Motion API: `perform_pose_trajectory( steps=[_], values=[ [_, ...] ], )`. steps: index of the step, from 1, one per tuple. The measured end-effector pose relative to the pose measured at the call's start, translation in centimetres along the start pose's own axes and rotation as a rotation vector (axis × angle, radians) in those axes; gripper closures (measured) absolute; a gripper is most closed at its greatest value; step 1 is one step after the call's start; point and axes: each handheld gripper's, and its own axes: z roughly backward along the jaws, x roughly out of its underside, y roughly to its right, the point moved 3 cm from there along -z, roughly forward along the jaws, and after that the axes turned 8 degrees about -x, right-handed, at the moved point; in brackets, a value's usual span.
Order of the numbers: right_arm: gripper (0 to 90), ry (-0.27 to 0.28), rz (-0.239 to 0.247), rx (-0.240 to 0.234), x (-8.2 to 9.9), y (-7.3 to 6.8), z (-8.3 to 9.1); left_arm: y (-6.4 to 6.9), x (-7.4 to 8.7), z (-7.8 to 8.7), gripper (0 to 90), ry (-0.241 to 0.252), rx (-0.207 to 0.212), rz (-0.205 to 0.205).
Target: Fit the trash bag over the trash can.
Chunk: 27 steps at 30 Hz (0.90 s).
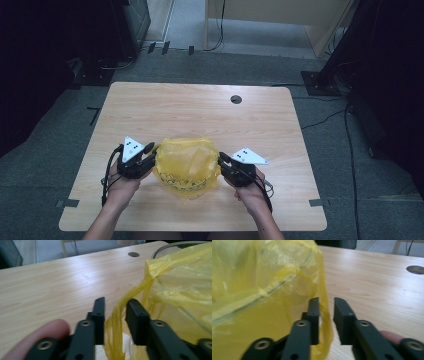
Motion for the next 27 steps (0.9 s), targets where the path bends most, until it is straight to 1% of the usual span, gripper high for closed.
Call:
perform_pose_trajectory(
  steps=[2,3,4,5,6,7,9,10,11,13,14,15,16,17,18,19,20,21,22,23,24,26,27],
  values=[
    [88.2,-0.015,0.027,0.01,-0.1,-0.1,-0.6,0.2,-0.1,-0.4,84.4,-0.003,0.017,-0.018],
    [88.2,-0.015,0.027,0.01,-0.1,-0.1,-0.6,0.2,-0.1,-0.4,87.1,-0.003,0.017,-0.018],
    [89.6,-0.019,0.03,0.014,-0.2,-0.2,-0.9,0.3,-0.1,-0.7,87.1,-0.013,0.019,-0.031],
    [90.0,-0.01,0.03,0.022,-0.5,0.0,-1.2,0.5,0.0,-1.0,89.7,-0.022,0.027,-0.044],
    [90.0,-0.007,0.03,0.032,-0.6,0.0,-1.3,0.6,0.1,-1.2,89.8,-0.029,0.027,-0.037],
    [90.0,-0.006,0.029,0.042,-0.6,0.1,-1.5,0.7,0.2,-1.4,90.0,-0.037,0.026,-0.039],
    [90.0,-0.006,0.02,0.048,-0.6,0.2,-1.7,0.8,0.4,-1.6,90.0,-0.041,0.025,-0.038],
    [90.0,-0.018,0.007,0.065,-0.4,0.4,-2.2,0.9,0.9,-2.2,90.0,-0.064,0.014,-0.019],
    [90.0,-0.019,0.001,0.069,-0.2,0.4,-2.5,0.9,0.9,-2.2,90.0,-0.064,0.014,-0.019],
    [90.0,-0.012,-0.007,0.076,-0.2,0.4,-2.7,0.9,1.3,-2.6,90.0,-0.068,0.023,0.032],
    [90.0,-0.008,-0.016,0.08,-0.1,0.5,-2.9,0.9,1.5,-2.8,90.0,-0.076,0.02,0.048],
    [90.0,-0.005,-0.035,0.077,-0.1,0.5,-2.9,1.0,1.8,-3.0,90.0,-0.083,0.018,0.072],
    [90.0,0.006,-0.08,0.068,0.1,0.7,-3.2,0.9,1.9,-3.2,90.0,-0.092,0.017,0.106],
    [90.0,0.008,-0.087,0.067,0.1,0.7,-3.2,1.0,1.9,-3.3,90.0,-0.095,0.004,0.12],
    [90.0,0.008,-0.087,0.067,0.1,0.7,-3.2,1.0,1.9,-3.3,90.0,-0.095,0.004,0.12],
    [90.0,0.007,-0.093,0.067,0.0,0.7,-3.2,1.0,1.9,-3.6,90.0,-0.113,-0.024,0.141],
    [90.0,0.007,-0.093,0.067,0.0,0.7,-3.2,1.0,1.9,-3.6,90.0,-0.113,-0.024,0.141],
    [90.0,0.008,-0.104,0.065,0.0,0.8,-3.3,1.1,1.9,-3.9,90.0,-0.121,-0.034,0.158],
    [90.0,0.006,-0.108,0.063,-0.1,0.9,-3.4,1.1,1.9,-4.1,90.0,-0.133,-0.044,0.155],
    [90.0,0.006,-0.106,0.065,-0.1,1.0,-3.4,1.2,2.2,-4.6,90.0,-0.154,-0.051,0.161],
    [90.0,0.006,-0.106,0.065,-0.1,1.0,-3.4,1.2,2.2,-4.6,90.0,-0.154,-0.051,0.161],
    [90.0,-0.004,-0.11,0.065,-0.1,1.3,-3.8,1.3,2.7,-5.2,90.0,-0.195,-0.063,0.155],
    [90.0,-0.032,-0.109,0.083,0.4,1.5,-4.3,1.4,3.5,-5.7,90.0,-0.224,-0.072,0.152]
  ],
)
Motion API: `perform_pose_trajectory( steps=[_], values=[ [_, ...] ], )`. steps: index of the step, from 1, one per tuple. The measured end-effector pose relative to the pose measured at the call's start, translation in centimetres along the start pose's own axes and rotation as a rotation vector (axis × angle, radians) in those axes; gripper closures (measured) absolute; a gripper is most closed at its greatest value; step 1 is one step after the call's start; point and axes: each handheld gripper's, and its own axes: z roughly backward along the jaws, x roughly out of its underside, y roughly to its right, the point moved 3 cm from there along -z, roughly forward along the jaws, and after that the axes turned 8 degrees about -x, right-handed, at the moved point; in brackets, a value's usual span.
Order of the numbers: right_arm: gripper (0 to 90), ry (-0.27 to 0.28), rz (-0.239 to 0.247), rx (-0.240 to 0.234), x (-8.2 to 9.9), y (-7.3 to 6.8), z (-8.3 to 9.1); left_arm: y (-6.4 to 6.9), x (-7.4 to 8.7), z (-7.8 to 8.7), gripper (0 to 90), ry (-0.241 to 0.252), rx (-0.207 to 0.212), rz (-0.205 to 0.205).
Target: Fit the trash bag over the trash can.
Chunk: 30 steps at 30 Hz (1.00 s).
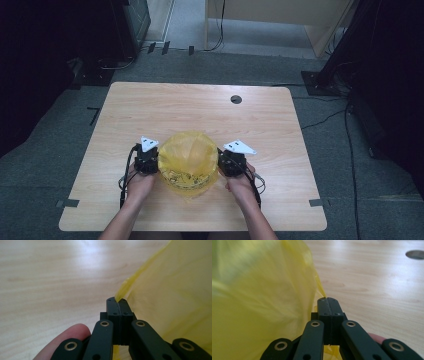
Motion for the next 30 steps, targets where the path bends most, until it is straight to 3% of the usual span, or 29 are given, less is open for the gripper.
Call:
perform_pose_trajectory(
  steps=[2,3,5,6,7,8,9,11,13,14,15,16,17,18,19,20,21,22,23,24,25,26,27,28,29,30],
  values=[
    [90.0,-0.006,-0.005,0.0,0.2,0.1,-0.2,0.0,0.5,-0.3,90.0,-0.015,-0.01,-0.008],
    [90.0,-0.03,0.002,0.022,0.9,0.3,-0.7,0.2,1.2,-0.6,90.0,-0.027,-0.048,-0.027],
    [90.0,-0.043,0.009,0.041,1.4,0.3,-1.0,0.3,1.6,-0.7,90.0,-0.041,-0.064,-0.039],
    [90.0,-0.044,-0.04,0.034,2.0,0.5,-1.4,0.4,2.2,-0.9,90.0,-0.053,-0.09,-0.044],
    [90.0,-0.044,-0.04,0.034,2.0,0.5,-1.4,0.4,2.2,-0.9,89.9,-0.053,-0.09,-0.044],
    [90.0,-0.054,-0.033,0.086,2.4,0.6,-1.7,0.5,2.9,-1.2,89.9,-0.044,-0.127,-0.052],
    [90.0,-0.056,-0.035,0.092,2.6,0.7,-1.7,0.5,2.9,-1.2,89.9,-0.044,-0.127,-0.052],
    [90.0,-0.061,-0.04,0.104,3.1,0.9,-1.9,0.5,3.2,-1.0,89.8,-0.024,-0.179,-0.076],
    [90.0,-0.062,-0.035,0.108,3.2,1.0,-1.9,0.5,3.2,-1.0,89.7,-0.022,-0.181,-0.079],
    [90.0,-0.064,-0.028,0.112,3.4,1.1,-1.9,0.5,3.2,-0.9,88.7,-0.025,-0.164,-0.066],
    [90.0,-0.061,-0.028,0.111,3.5,1.2,-1.9,0.3,3.2,-0.8,82.9,-0.027,-0.113,-0.04],
    [82.3,-0.033,-0.043,0.084,3.4,1.3,-1.3,-0.4,3.3,-0.4,67.4,-0.015,-0.052,0.032],
    [76.6,-0.018,-0.051,0.066,3.3,1.4,-1.0,-0.9,3.3,0.1,58.0,-0.005,-0.033,0.051],
    [76.6,-0.018,-0.051,0.066,3.3,1.4,-1.0,-0.9,3.3,0.1,50.7,-0.005,-0.033,0.051],
    [71.9,0.029,-0.067,0.035,2.8,1.8,0.3,-1.9,3.2,1.2,44.3,0.008,-0.013,0.089],
    [70.8,0.055,-0.066,0.039,2.5,2.0,1.0,-1.9,3.2,1.2,39.1,0.008,-0.013,0.089],
    [70.8,0.084,-0.069,0.055,2.2,2.1,1.8,-3.0,2.9,2.3,35.3,0.01,-0.012,0.145],
    [71.1,0.111,-0.074,0.066,1.9,2.3,2.6,-3.4,2.7,3.0,33.9,0.017,-0.02,0.171],
    [71.1,0.111,-0.074,0.066,1.9,2.3,2.6,-3.4,2.7,3.0,34.1,0.017,-0.02,0.171],
    [71.9,0.135,-0.079,0.075,1.5,2.2,3.3,-3.8,2.4,3.9,34.1,0.054,-0.036,0.199],
    [74.5,0.159,-0.071,0.087,1.2,1.8,4.0,-3.7,2.1,4.6,36.5,0.088,-0.053,0.2],
    [80.0,0.191,-0.04,0.092,0.7,0.8,4.7,-2.9,1.5,5.6,44.6,0.146,-0.063,0.171],
    [83.0,0.201,-0.023,0.097,0.6,0.3,4.7,-2.9,1.5,5.6,49.2,0.146,-0.063,0.171],
    [85.8,0.206,-0.001,0.106,0.5,-0.3,4.8,-1.1,1.1,6.3,54.7,0.201,-0.061,0.107],
    [88.1,0.209,0.002,0.11,0.5,-0.9,4.8,-0.1,0.9,6.5,61.0,0.221,-0.053,0.079],
    [88.1,0.209,0.002,0.11,0.5,-0.9,4.8,-0.1,0.9,6.5,64.8,0.221,-0.053,0.079]
  ],
)
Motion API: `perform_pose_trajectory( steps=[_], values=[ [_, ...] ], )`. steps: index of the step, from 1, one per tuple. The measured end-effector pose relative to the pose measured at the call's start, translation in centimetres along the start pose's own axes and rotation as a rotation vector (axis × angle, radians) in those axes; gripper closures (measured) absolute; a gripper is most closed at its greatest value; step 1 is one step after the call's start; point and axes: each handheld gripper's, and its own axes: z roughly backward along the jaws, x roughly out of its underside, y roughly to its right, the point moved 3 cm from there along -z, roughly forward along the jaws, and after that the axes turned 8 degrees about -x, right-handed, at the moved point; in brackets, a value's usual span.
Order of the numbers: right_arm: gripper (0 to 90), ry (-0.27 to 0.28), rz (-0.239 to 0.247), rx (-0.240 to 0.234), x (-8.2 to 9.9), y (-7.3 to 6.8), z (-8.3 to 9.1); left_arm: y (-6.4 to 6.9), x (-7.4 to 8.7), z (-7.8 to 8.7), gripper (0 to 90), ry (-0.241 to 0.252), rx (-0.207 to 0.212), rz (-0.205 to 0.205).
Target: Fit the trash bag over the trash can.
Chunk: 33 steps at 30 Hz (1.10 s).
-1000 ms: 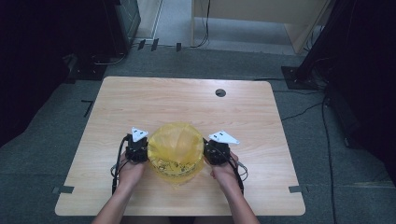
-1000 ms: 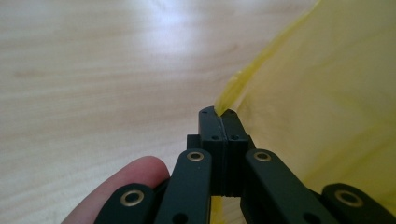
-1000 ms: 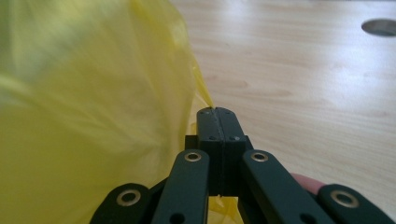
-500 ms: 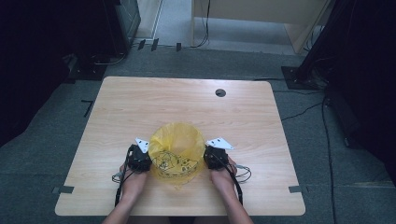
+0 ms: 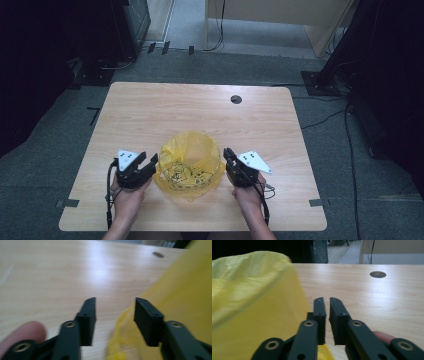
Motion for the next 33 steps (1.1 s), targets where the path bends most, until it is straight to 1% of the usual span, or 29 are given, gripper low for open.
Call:
perform_pose_trajectory(
  steps=[1,2,3,4,5,6,7,8,10,11,12,13,14,17,18,19,20,21,22,23,25,26,27,28,29,30,31,32,33],
  values=[
    [90.0,0.007,-0.003,-0.006,0.0,-0.4,0.0,0.8,0.0,0.1,64.8,0.012,0.018,-0.014],
    [90.0,0.015,-0.018,-0.016,0.2,-1.2,-0.1,1.8,0.1,0.0,75.2,0.026,0.009,-0.011],
    [90.0,0.015,-0.018,-0.016,0.2,-1.2,-0.1,1.8,0.1,0.0,80.0,0.026,0.009,-0.011],
    [90.0,0.021,-0.013,0.015,0.7,-1.6,-0.1,2.1,0.4,-0.2,85.0,0.03,0.025,0.013],
    [90.0,0.021,-0.013,0.015,0.7,-1.6,-0.1,2.1,0.4,-0.2,88.7,0.03,0.025,0.013],
    [90.0,0.021,-0.034,0.003,1.3,-1.6,-0.1,2.6,1.0,-0.4,90.0,0.035,0.012,-0.007],
    [90.0,0.021,-0.034,0.003,1.3,-1.6,-0.1,2.6,1.0,-0.4,90.0,0.035,0.012,-0.007],
    [90.0,0.005,-0.014,0.028,2.1,-1.6,-0.2,2.8,1.7,-0.6,90.0,0.032,0.006,-0.021],
    [90.0,-0.003,-0.013,0.035,2.4,-1.6,-0.3,2.8,1.9,-0.7,90.0,0.024,0.007,-0.014],
    [90.0,-0.028,-0.006,0.044,3.2,-1.5,-0.6,2.8,2.4,-0.9,90.0,0.025,0.004,-0.005],
    [90.0,-0.037,0.0,0.049,3.6,-1.5,-0.7,2.8,2.4,-0.9,90.0,0.025,0.004,-0.005],
    [90.0,-0.037,0.0,0.049,3.6,-1.5,-0.7,2.9,2.5,-0.9,90.0,0.029,0.003,-0.002],
    [90.0,-0.047,-0.007,0.051,4.0,-1.4,-0.8,2.9,2.6,-0.9,90.0,0.031,0.001,0.0],
    [90.0,-0.056,-0.011,0.049,4.2,-1.3,-0.8,2.8,2.8,-1.1,90.0,0.021,0.006,-0.009],
    [90.0,-0.071,0.016,0.045,4.2,-1.2,-0.8,2.3,2.7,-1.2,82.2,0.006,0.01,0.002],
    [90.0,-0.071,0.016,0.045,4.2,-1.2,-0.8,2.3,2.7,-1.2,71.2,0.006,0.01,0.002],
    [90.0,-0.076,0.022,0.049,4.1,-1.2,-0.7,1.7,2.5,-1.1,71.2,0.001,0.007,0.03],
    [90.0,-0.067,-0.008,0.038,3.9,-0.6,-0.2,1.2,2.3,-1.0,47.7,-0.003,0.004,0.052],
    [85.0,-0.063,-0.019,0.032,3.7,-0.4,0.0,0.3,2.2,-0.6,40.8,-0.011,-0.02,0.069],
    [82.4,-0.058,-0.025,0.014,3.6,-0.1,0.3,-0.2,2.1,-0.4,32.5,-0.018,-0.037,0.07],
    [79.8,-0.05,-0.031,-0.016,3.2,0.6,0.9,-1.0,2.2,0.1,25.1,-0.025,-0.048,0.059],
    [78.1,-0.047,-0.022,-0.019,3.1,0.9,1.2,-1.3,2.3,0.3,21.4,-0.023,-0.041,0.051],
    [78.1,-0.047,-0.022,-0.019,3.1,0.9,1.2,-1.3,2.3,0.3,18.9,-0.023,-0.041,0.051],
    [71.4,-0.037,-0.007,-0.045,2.7,1.4,1.9,-1.8,2.3,0.7,18.9,-0.019,-0.044,0.051],
    [71.4,-0.037,-0.007,-0.045,2.7,1.4,1.9,-2.1,2.4,0.9,18.9,-0.018,-0.049,0.054],
    [69.0,-0.032,-0.002,-0.057,2.6,1.4,2.1,-2.7,2.5,1.2,18.9,-0.014,-0.06,0.06],
    [61.2,-0.027,0.021,-0.076,2.4,1.6,2.7,-3.2,2.5,1.5,17.7,-0.01,-0.068,0.065],
    [56.7,-0.028,0.026,-0.082,2.4,1.6,2.8,-4.1,2.6,2.0,17.7,-0.005,-0.079,0.07],
    [56.7,-0.028,0.026,-0.082,2.4,1.6,2.8,-4.1,2.6,2.0,17.6,-0.005,-0.079,0.07]
  ],
)
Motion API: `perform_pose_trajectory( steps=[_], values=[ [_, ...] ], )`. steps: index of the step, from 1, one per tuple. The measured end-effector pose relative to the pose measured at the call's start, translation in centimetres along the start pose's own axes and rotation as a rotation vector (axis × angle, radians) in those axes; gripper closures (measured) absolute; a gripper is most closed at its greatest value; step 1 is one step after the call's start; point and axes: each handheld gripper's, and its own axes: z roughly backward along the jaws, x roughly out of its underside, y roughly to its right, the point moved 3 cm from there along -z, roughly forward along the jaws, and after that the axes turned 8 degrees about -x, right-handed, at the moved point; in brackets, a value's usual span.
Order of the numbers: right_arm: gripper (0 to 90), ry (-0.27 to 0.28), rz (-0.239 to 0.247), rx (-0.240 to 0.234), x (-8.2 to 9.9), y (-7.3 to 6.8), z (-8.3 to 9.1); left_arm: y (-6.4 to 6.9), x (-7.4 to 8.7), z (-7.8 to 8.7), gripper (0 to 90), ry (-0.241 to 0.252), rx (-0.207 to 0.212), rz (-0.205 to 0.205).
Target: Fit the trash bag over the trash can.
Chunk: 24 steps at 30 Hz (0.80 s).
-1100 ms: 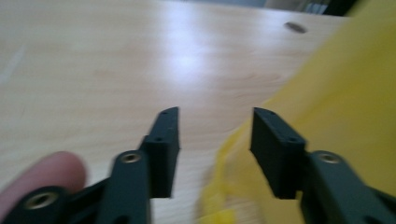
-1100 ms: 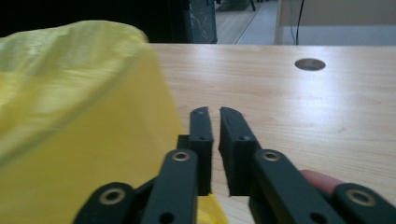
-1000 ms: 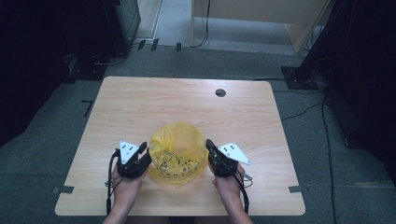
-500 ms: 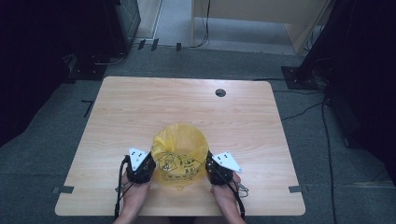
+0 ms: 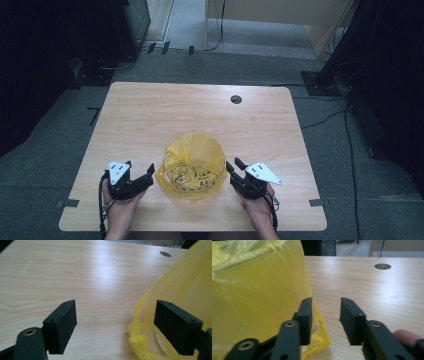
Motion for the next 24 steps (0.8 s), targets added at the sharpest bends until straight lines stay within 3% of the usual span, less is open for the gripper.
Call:
perform_pose_trajectory(
  steps=[1,2,4,5,6,7,10,14,15,16,17,19,22,24],
  values=[
    [41.6,0.003,0.008,0.017,-0.1,0.2,0.4,-1.2,0.1,0.4,14.5,-0.002,-0.015,-0.005],
    [41.6,0.003,0.008,0.017,-0.1,0.2,0.4,-1.2,0.1,0.4,8.8,-0.002,-0.015,-0.005],
    [27.7,-0.001,0.001,0.029,-0.2,0.5,0.7,-2.6,0.3,0.6,7.7,-0.026,-0.015,-0.004],
    [25.6,-0.009,-0.005,0.021,-0.2,0.6,0.7,-3.5,0.6,0.6,5.6,-0.034,-0.015,-0.002],
    [21.9,-0.03,-0.022,-0.01,-0.2,0.8,0.7,-4.3,0.9,0.6,0.0,-0.063,-0.02,0.001],
    [20.0,-0.036,-0.029,-0.03,-0.1,1.1,0.8,-4.9,1.1,0.5,0.0,-0.079,-0.027,0.003],
    [20.1,-0.04,-0.062,-0.005,0.1,2.0,1.0,-7.3,2.2,-0.2,0.0,-0.153,-0.1,-0.016],
    [20.1,-0.052,-0.063,0.019,0.5,2.6,0.9,-8.2,2.7,-0.8,0.0,-0.187,-0.136,-0.053],
    [20.1,-0.075,-0.059,0.032,0.9,2.9,0.7,-8.4,2.9,-1.1,0.0,-0.195,-0.147,-0.085],
    [20.1,-0.084,-0.055,0.035,1.1,2.9,0.6,-8.4,2.9,-1.1,0.0,-0.195,-0.147,-0.085],
    [20.1,-0.089,-0.055,0.035,1.2,2.9,0.6,-8.6,3.2,-1.4,0.0,-0.216,-0.147,-0.114],
    [20.7,-0.099,-0.058,0.032,1.4,3.0,0.4,-8.7,3.6,-1.8,0.0,-0.241,-0.142,-0.136],
    [22.1,-0.108,-0.048,0.03,1.5,2.9,0.4,-8.7,3.9,-2.2,0.0,-0.261,-0.137,-0.137],
    [24.4,-0.115,-0.034,0.015,1.6,2.8,0.3,-8.6,4.1,-2.4,0.0,-0.267,-0.142,-0.161]
  ],
)
